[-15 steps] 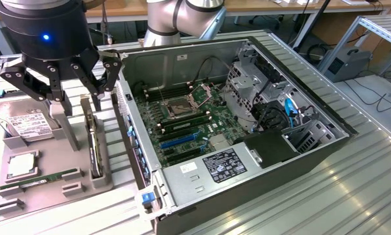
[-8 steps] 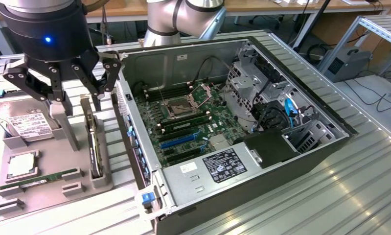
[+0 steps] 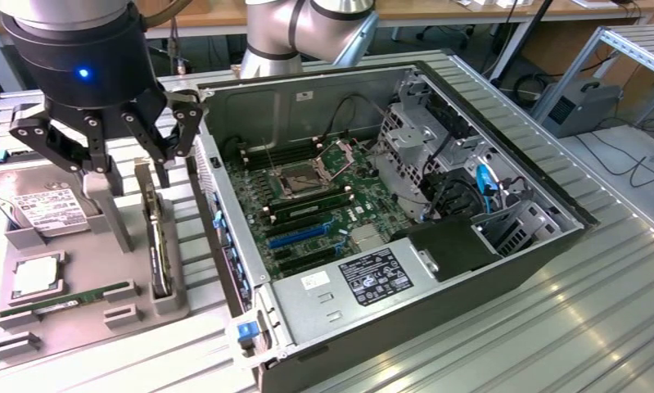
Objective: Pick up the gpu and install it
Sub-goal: 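Pick up the gpu and move the gpu toward the slot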
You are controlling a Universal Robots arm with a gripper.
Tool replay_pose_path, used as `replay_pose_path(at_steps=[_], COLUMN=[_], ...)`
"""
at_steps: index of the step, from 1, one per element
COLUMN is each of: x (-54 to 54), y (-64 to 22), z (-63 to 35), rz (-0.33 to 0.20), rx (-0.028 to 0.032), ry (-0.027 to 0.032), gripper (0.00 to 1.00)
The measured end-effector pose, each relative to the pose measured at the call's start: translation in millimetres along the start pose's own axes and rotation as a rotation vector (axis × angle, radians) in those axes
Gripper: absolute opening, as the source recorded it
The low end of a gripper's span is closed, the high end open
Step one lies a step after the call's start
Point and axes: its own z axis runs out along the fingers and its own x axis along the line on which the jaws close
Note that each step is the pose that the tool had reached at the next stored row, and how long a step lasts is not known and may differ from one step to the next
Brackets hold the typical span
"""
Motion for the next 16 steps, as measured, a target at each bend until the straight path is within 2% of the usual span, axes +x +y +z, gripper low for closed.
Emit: replay_pose_path(at_steps=[16], x=[0.3], y=[-0.4], z=[10.7], rz=[0.000], rx=[0.0000], ry=[0.0000], gripper=[0.48])
